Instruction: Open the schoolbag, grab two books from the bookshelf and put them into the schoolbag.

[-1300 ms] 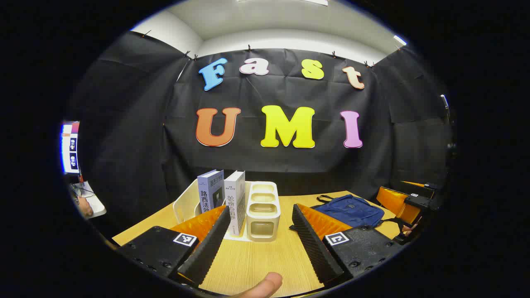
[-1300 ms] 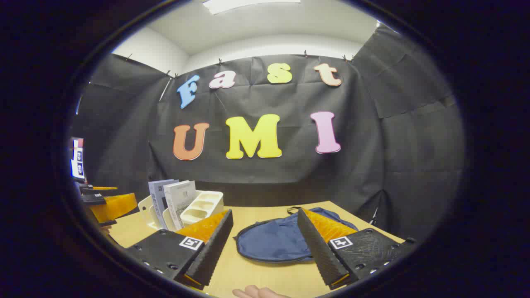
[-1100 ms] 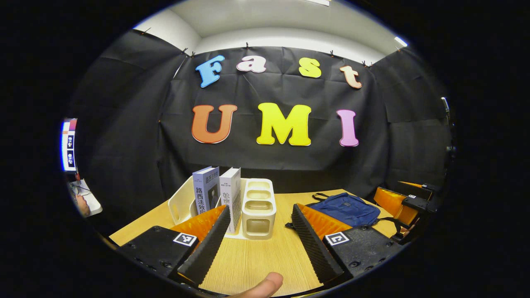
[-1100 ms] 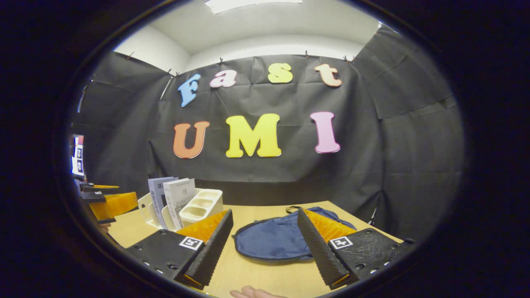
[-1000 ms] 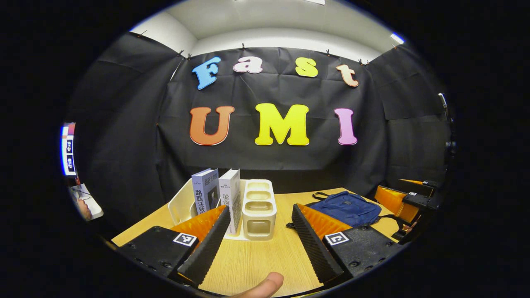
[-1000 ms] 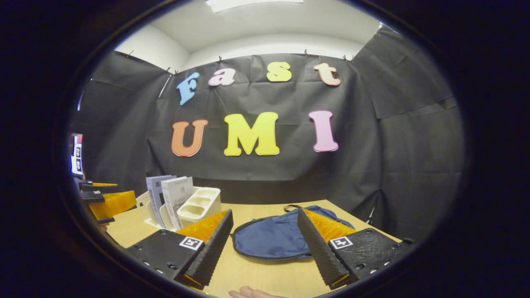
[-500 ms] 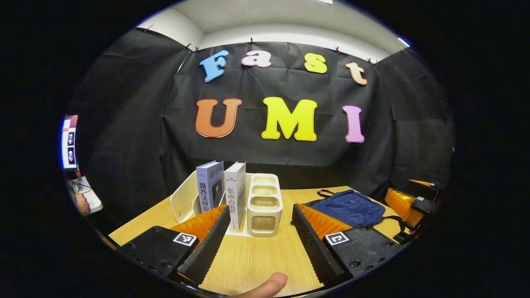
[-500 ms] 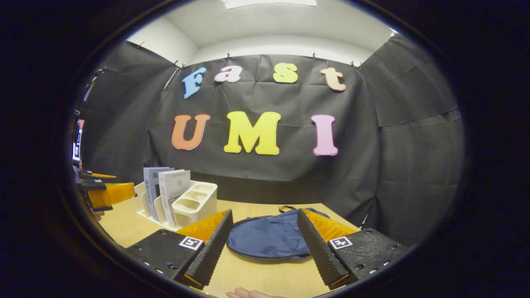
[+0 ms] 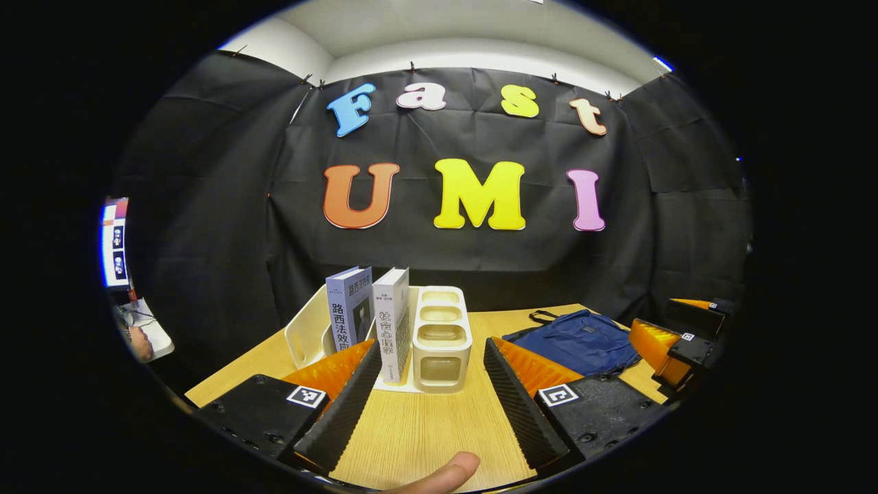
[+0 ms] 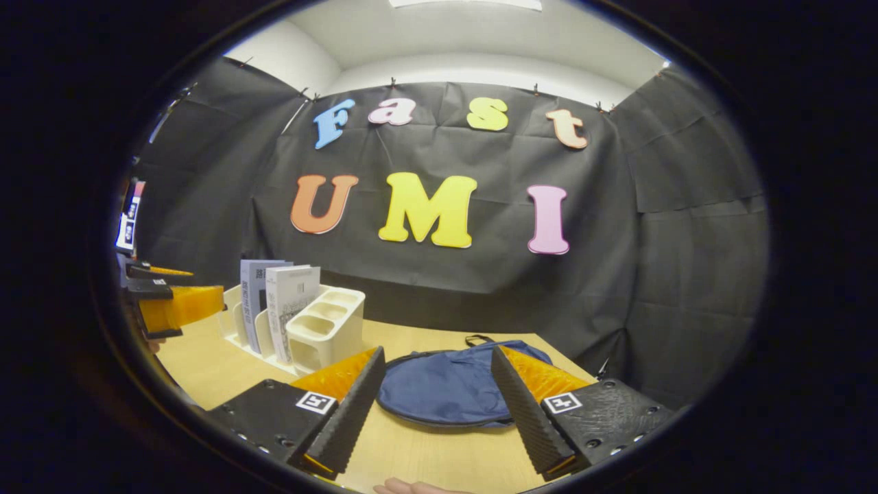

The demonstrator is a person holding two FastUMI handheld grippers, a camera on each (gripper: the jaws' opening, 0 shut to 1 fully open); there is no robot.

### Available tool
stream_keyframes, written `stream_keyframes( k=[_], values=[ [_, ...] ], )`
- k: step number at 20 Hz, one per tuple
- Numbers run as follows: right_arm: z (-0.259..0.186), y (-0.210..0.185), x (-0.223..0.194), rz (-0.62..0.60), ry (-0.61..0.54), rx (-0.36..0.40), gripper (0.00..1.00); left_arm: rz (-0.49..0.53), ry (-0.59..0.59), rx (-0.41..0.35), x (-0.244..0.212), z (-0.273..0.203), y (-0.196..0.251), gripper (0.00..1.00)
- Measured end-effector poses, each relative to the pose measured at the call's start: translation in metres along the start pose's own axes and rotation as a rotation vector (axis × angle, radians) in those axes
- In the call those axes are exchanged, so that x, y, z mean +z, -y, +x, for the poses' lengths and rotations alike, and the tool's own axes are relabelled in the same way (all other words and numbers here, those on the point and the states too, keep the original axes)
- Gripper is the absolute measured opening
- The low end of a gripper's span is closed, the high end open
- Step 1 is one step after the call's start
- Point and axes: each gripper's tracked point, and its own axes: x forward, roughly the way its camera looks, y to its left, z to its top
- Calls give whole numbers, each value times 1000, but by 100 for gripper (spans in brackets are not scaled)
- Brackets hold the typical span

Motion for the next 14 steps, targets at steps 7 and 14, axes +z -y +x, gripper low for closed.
stream_keyframes(
  k=[7, 14],
  values=[
    [54, -29, -56, -210, -134, -12, 95, 12, -2, 38, 0, 4, -19, 96],
    [95, -59, -133, -392, -294, -1, 96, 36, 4, 81, 1, 7, -40, 96]
  ],
)
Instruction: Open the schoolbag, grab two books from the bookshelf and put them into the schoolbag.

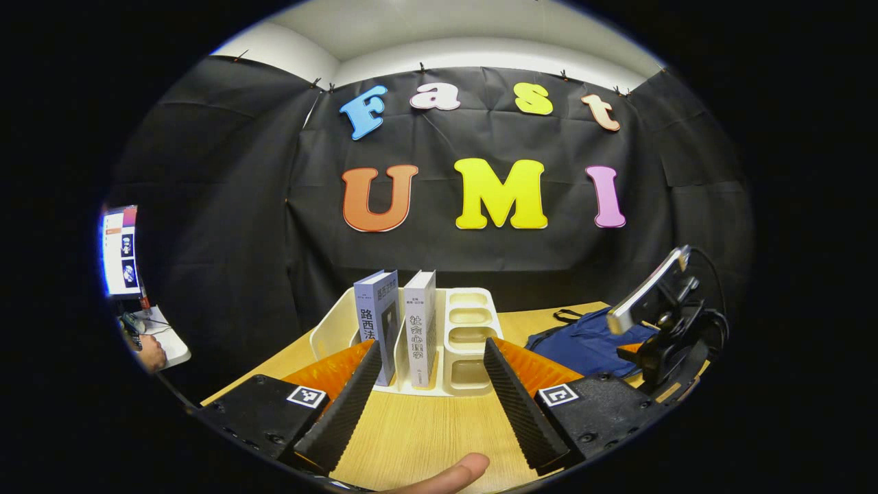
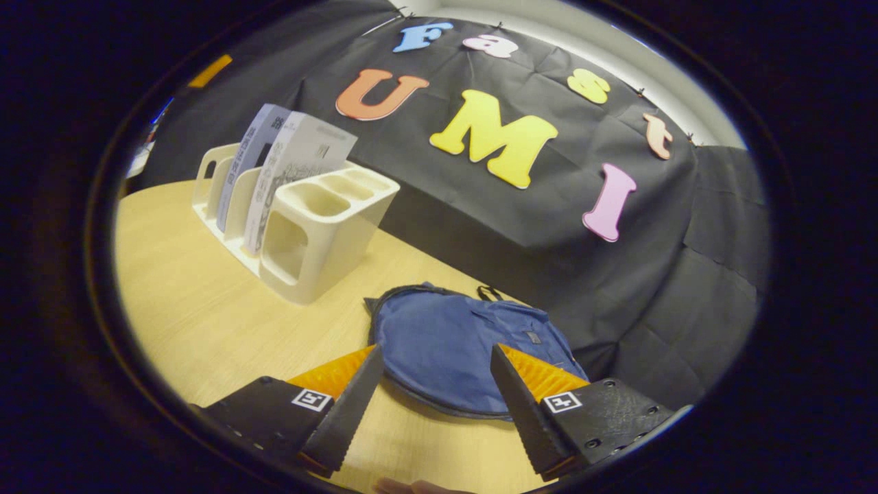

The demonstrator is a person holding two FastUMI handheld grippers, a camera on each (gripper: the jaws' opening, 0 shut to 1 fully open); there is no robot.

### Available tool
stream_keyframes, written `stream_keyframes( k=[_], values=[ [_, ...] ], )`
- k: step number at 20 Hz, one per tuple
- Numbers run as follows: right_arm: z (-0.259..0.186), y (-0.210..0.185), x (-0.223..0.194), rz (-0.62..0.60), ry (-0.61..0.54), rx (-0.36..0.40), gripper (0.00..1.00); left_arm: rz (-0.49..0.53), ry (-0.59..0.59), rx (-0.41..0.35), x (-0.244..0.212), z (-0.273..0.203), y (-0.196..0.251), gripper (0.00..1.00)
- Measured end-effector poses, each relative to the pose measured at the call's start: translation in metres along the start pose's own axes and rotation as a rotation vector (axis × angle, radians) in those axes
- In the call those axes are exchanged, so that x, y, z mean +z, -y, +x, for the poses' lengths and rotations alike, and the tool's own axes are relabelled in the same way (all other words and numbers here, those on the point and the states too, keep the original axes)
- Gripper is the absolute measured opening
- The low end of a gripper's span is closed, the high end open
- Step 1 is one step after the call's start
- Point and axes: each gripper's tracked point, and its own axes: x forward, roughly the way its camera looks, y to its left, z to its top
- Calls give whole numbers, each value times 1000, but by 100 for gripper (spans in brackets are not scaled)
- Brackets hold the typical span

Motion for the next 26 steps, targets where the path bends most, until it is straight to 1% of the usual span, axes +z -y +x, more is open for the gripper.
stream_keyframes(
  k=[1, 3, 4, 5, 6, 7, 8, 9, 10, 11, 12, 13, 14, 15, 17, 18, 19, 20, 21, 22, 23, 24, 26],
  values=[
    [4, -7, -5, -8, -18, 14, 99, -1, -3, 8, 0, 1, -3, 96],
    [12, -21, -13, -54, -43, 25, 99, -8, -9, 20, -2, 3, -9, 96],
    [16, -23, -15, -84, -52, 20, 99, -11, -14, 27, -4, 5, -13, 96],
    [19, -24, -18, -117, -60, 9, 96, -16, -16, 35, -4, 6, -16, 96],
    [23, -23, -20, -145, -68, -2, 98, -21, -18, 42, -5, 6, -19, 96],
    [28, -25, -22, -176, -74, -7, 96, -26, -19, 48, -5, 7, -24, 96],
    [33, -26, -23, -212, -77, -15, 99, -30, -18, 54, -4, 7, -27, 96],
    [38, -27, -23, -254, -80, -25, 99, -34, -17, 59, -4, 7, -29, 96],
    [43, -28, -22, -287, -84, -31, 95, -36, -18, 62, -4, 7, -31, 96],
    [47, -32, -25, -311, -96, -27, 95, -38, -18, 64, -5, 7, -32, 96],
    [51, -37, -26, -330, -109, -16, 99, -38, -18, 65, -5, 7, -33, 96],
    [55, -38, -29, -357, -130, -16, 99, -38, -18, 64, -4, 7, -32, 96],
    [59, -35, -24, -382, -126, -39, 99, -37, -17, 62, -3, 7, -32, 96],
    [62, -31, -23, -406, -131, -64, 93, -36, -16, 60, -4, 7, -30, 96],
    [70, -24, -24, -409, -157, -106, 91, -35, -17, 48, -4, 7, -27, 96],
    [74, -22, -24, -404, -164, -122, 87, -33, -12, 44, -3, 6, -27, 96],
    [78, -19, -22, -404, -169, -143, 86, -31, -10, 42, -2, 5, -27, 96],
    [78, -19, -23, -409, -172, -146, 91, -29, -7, 42, -1, 4, -28, 96],
    [81, -20, -24, -412, -174, -138, 91, -30, -7, 45, -2, 6, -30, 96],
    [80, -19, -22, -401, -171, -140, 75, -36, -13, 51, -3, 7, -31, 96],
    [79, -16, -20, -386, -169, -148, 66, -42, -20, 52, -5, 7, -30, 96],
    [76, -12, -18, -373, -174, -161, 45, -45, -23, 45, -5, 8, -27, 96],
    [73, -9, -12, -357, -178, -155, 45, -42, -22, 36, -5, 7, -26, 96]
  ],
)
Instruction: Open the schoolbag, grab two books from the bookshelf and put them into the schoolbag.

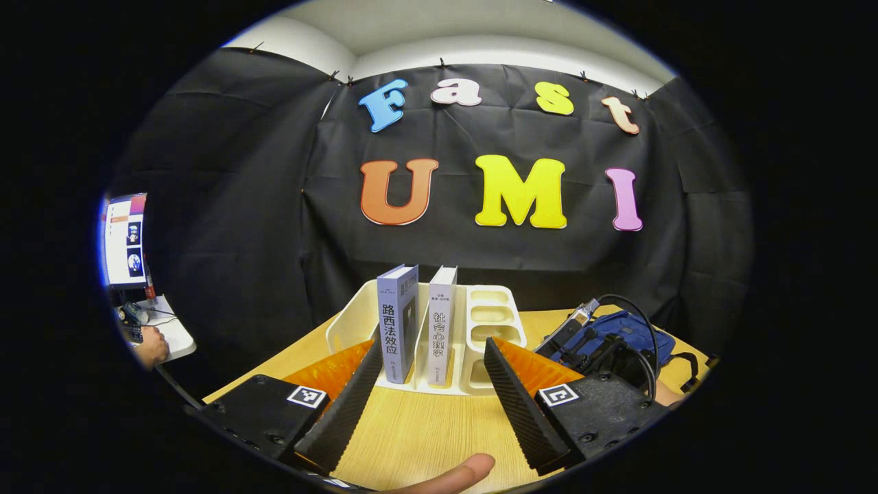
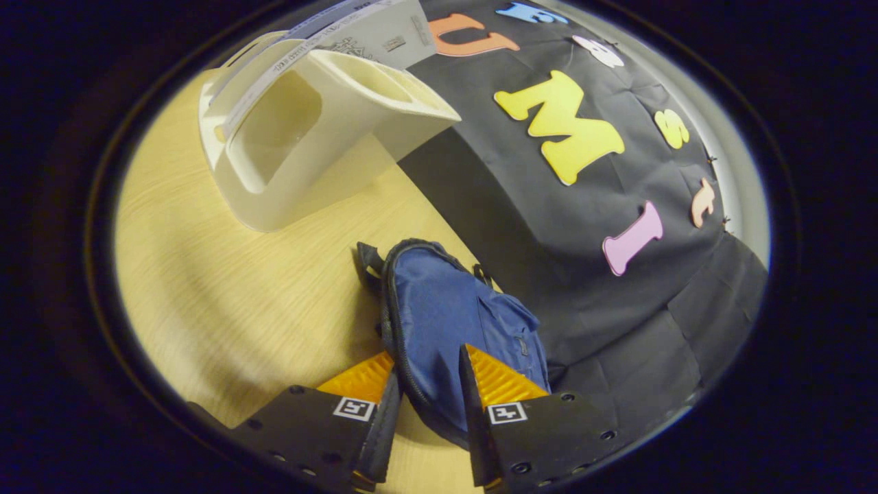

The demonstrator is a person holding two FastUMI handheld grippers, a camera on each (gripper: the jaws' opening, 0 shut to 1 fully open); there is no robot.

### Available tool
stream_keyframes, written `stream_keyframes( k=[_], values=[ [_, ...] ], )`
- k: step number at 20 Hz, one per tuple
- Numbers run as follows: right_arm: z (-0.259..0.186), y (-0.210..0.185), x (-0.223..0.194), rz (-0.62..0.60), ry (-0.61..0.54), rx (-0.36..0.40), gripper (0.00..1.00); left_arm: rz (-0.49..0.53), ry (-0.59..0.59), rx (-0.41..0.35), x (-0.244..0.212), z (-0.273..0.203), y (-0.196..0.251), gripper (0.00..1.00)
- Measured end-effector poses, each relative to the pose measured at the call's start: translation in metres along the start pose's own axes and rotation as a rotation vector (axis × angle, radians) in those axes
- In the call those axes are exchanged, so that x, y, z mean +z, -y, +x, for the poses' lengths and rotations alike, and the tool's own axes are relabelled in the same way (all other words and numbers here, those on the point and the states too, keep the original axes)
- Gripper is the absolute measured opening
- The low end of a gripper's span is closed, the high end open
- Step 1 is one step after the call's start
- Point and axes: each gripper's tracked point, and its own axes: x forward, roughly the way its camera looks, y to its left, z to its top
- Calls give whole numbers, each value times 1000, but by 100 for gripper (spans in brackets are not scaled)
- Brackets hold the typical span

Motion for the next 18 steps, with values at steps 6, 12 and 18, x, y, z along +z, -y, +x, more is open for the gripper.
stream_keyframes(
  k=[6, 12, 18],
  values=[
    [16, 24, 10, -21, 23, -65, 45, -13, -8, 10, -3, 2, -6, 96],
    [27, 27, 17, 71, 57, -2, 11, -15, -26, 15, -8, 9, -6, 96],
    [27, 49, 26, 210, 77, 109, 6, -33, -64, 47, -22, 20, -19, 96]
  ],
)
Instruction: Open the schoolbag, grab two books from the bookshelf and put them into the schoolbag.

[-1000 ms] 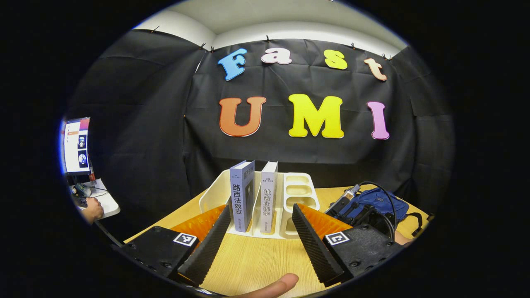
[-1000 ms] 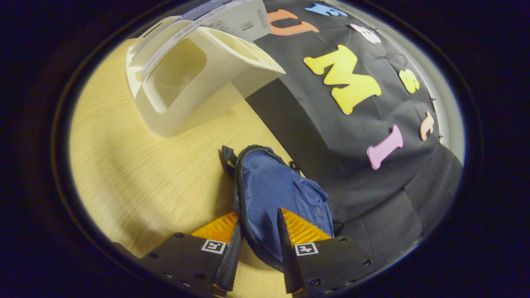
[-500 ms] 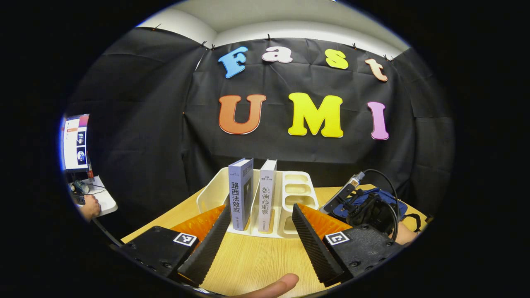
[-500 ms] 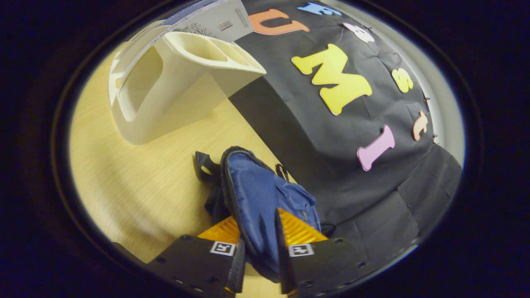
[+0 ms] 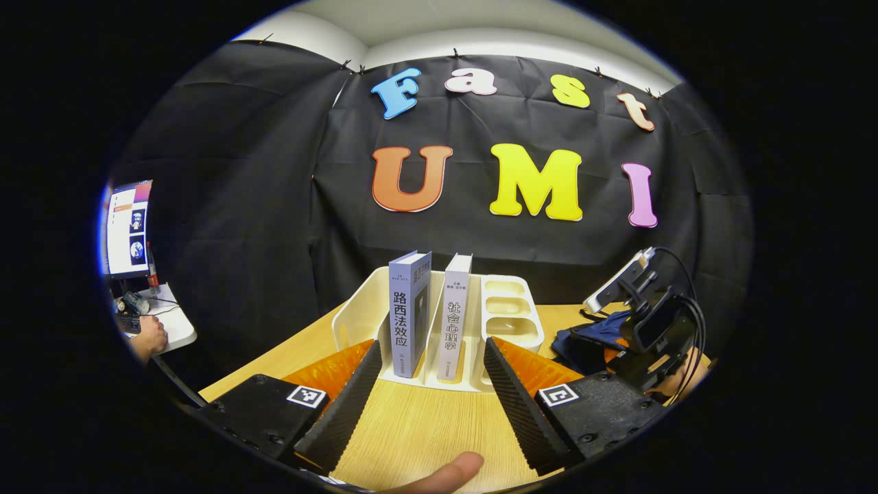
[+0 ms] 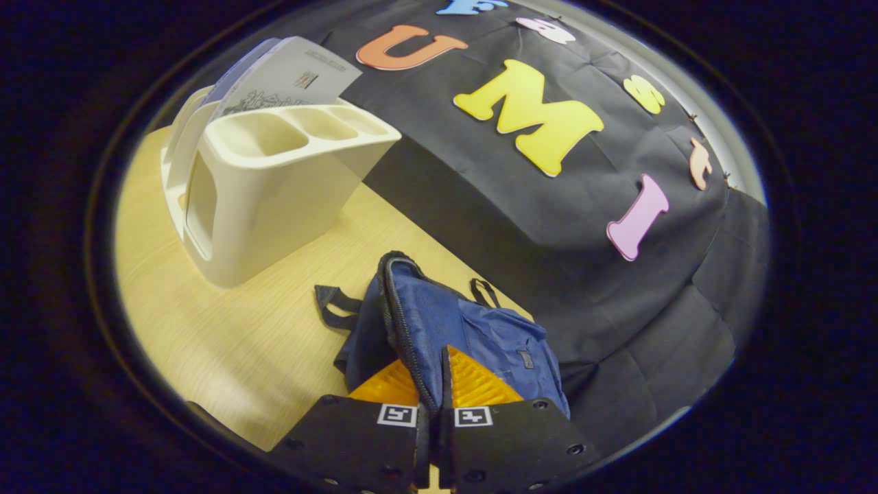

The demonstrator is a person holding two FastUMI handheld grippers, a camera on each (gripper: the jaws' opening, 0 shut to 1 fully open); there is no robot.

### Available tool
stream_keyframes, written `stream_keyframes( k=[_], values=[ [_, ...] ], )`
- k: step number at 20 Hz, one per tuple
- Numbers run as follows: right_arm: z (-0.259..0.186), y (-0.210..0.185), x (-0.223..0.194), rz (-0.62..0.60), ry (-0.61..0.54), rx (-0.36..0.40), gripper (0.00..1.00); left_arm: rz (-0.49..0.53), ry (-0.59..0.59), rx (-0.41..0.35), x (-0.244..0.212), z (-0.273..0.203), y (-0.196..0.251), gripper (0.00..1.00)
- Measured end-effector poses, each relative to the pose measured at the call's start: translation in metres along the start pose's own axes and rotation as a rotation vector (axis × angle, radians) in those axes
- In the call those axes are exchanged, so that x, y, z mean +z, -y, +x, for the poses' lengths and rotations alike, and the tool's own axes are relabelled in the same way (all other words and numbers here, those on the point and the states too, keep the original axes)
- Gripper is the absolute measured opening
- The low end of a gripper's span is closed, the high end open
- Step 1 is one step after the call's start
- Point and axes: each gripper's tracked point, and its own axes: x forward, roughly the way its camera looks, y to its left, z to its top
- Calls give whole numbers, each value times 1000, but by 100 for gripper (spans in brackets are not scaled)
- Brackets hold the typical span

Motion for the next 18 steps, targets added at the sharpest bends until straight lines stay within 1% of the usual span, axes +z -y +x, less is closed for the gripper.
stream_keyframes(
  k=[2, 4, 5, 7, 9, 11, 13, 16, 18],
  values=[
    [-1, 16, 6, 60, 19, 24, 5, -1, -3, 15, -3, 4, -5, 97],
    [-2, 31, 11, 104, 43, 51, 5, -3, -7, 9, -5, 11, 0, 96],
    [-2, 37, 13, 127, 57, 76, 5, -10, -26, 4, -11, 15, 1, 96],
    [0, 51, 12, 172, 63, 117, 5, -36, -42, -36, -15, 23, 14, 97],
    [4, 64, 13, 233, 66, 165, 5, -59, -58, -42, -10, 34, 20, 97],
    [10, 76, 15, 285, 59, 218, 5, -55, -69, -32, 0, 48, 21, 97],
    [15, 87, 19, 324, 62, 253, 5, -49, -74, -32, 14, 65, 25, 96],
    [24, 116, 22, 360, 85, 234, 5, -25, -85, -49, 32, 86, 31, 97],
    [24, 128, 22, 397, 96, 253, 5, -24, -119, -70, 41, 99, 37, 96]
  ],
)
